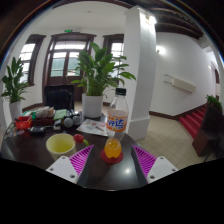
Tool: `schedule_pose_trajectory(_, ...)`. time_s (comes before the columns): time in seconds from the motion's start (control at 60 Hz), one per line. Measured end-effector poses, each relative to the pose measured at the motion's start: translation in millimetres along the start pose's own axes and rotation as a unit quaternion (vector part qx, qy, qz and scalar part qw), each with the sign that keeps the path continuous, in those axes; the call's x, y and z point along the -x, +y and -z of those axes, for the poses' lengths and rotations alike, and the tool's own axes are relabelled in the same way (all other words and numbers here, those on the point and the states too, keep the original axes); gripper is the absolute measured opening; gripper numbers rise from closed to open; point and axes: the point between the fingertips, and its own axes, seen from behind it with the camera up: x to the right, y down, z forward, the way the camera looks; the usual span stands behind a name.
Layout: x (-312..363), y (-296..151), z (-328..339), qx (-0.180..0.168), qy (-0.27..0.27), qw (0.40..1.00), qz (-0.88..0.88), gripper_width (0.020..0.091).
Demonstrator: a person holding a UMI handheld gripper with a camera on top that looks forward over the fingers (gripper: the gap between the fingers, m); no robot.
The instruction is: Pour water
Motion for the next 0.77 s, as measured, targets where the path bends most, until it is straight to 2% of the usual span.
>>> schedule_pose_trajectory(0.067,9,1,30,0.005,-0.025,1.0,0.005,0.0724)
schedule_pose_trajectory(0.283,48,-22,114,-0.021,-0.103,0.994,-0.01,0.0727)
schedule_pose_trajectory(0.433,67,-28,148,-0.024,-0.124,0.992,-0.001,0.0723)
schedule_pose_trajectory(0.633,104,-41,184,-0.039,-0.18,0.983,0.012,0.0726)
schedule_pose_trajectory(0.767,114,-51,197,-0.056,-0.195,0.979,0.017,0.0728)
